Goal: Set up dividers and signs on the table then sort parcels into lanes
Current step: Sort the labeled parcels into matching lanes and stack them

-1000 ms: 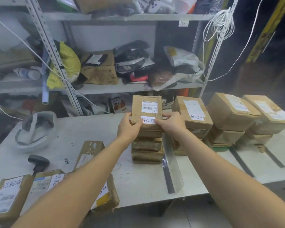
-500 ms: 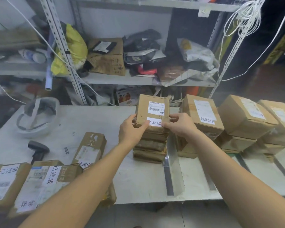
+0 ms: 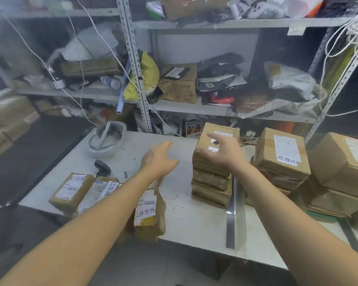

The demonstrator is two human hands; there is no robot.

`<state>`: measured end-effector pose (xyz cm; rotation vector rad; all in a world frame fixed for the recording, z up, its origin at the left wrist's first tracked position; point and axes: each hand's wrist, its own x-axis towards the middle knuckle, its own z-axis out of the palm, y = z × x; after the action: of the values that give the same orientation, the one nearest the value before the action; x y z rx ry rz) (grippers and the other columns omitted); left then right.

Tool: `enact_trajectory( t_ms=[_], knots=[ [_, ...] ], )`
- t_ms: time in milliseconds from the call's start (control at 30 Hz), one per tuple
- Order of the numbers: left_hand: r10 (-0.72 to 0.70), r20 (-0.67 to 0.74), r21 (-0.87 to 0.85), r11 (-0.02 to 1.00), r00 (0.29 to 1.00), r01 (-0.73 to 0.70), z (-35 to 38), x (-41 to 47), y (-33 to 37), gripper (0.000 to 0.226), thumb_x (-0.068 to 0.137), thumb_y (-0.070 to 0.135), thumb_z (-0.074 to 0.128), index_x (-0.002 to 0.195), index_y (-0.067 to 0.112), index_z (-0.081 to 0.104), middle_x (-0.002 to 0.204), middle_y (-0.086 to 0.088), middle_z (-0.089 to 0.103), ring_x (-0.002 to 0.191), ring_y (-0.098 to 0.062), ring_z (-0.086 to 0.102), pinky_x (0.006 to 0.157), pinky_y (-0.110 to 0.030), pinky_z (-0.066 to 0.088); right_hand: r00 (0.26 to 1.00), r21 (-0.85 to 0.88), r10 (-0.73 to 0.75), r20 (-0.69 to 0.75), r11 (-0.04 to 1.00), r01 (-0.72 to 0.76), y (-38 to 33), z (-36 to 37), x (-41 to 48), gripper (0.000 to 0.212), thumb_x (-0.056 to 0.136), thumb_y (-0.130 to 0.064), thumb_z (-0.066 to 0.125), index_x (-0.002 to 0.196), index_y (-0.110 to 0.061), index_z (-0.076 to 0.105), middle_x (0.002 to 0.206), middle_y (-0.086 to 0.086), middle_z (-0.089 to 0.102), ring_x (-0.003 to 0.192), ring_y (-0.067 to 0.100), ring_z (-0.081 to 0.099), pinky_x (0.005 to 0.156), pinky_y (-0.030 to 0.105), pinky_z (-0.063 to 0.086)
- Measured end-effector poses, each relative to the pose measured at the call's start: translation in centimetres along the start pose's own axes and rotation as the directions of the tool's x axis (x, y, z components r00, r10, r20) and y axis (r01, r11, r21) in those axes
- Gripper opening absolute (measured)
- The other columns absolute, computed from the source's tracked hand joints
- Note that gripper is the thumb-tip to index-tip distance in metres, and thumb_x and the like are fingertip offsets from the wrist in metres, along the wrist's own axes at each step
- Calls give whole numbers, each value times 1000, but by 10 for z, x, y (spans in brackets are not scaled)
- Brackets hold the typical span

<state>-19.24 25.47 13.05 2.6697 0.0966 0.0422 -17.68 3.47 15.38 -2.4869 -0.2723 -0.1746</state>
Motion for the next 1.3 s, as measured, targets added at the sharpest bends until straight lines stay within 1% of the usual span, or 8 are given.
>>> enact_trajectory(
  t_ms=[267,467,633,767,900,1067,1200,1300],
  knots=[
    [47,-37,235,971,998,-37,-56,-6,-70,66,91,39,60,151,23,37,155,1,39,141,-21,35,110,-41,38,982,-72,-159,101,983,167,-58,54,17,65,90,-40,65,146,-16,46,145,3,53,134,25,47,109,39,38],
    [91,-16,351,933,996,-79,-68,22,-131,65,92,40,58,151,21,37,151,1,44,136,-22,42,104,-37,39,971,-212,-130,200,962,173,-76,111,42,62,92,-37,63,148,-18,43,145,5,53,133,26,46,106,41,42],
    [72,120,306,946,990,-106,-57,63,-184,69,91,40,58,152,23,32,151,-1,43,135,-24,42,104,-42,43,964,-290,40,261,956,39,-81,160,62,62,93,-38,61,148,-18,43,147,3,51,136,25,44,108,40,40],
    [90,348,236,955,933,-181,-37,101,-214,77,86,46,62,153,28,27,153,0,42,135,-25,44,104,-45,45,935,-314,175,307,947,-74,-82,198,79,61,93,-39,59,148,-18,42,147,4,51,136,26,43,107,40,42],
    [101,445,197,958,890,-208,-13,130,-235,77,87,48,60,153,25,29,152,-2,44,131,-26,49,104,-43,45,897,-278,315,309,932,-232,-81,234,90,62,92,-36,61,148,-18,42,147,3,50,137,24,41,103,35,39],
    [14,658,101,989,753,-106,29,151,-260,83,89,45,65,154,11,27,157,-8,35,140,-27,39,112,-38,36,817,-163,474,328,881,-445,-73,273,90,61,86,-35,69,140,-13,52,134,8,62,124,24,56,94,32,45],
    [9,721,-36,999,693,25,51,162,-273,80,84,36,75,150,11,37,149,-8,46,133,-26,48,110,-41,40,689,-265,565,454,824,-501,-66,293,90,71,85,-38,68,146,-12,43,138,8,58,127,25,52,97,33,43],
    [23,765,-153,977,643,147,64,167,-276,62,79,24,80,135,16,55,127,-4,66,113,-21,62,101,-38,48,647,-224,587,487,800,-557,-62,304,93,55,83,-34,72,133,-16,57,123,6,66,114,24,59,88,31,46]
  ],
)
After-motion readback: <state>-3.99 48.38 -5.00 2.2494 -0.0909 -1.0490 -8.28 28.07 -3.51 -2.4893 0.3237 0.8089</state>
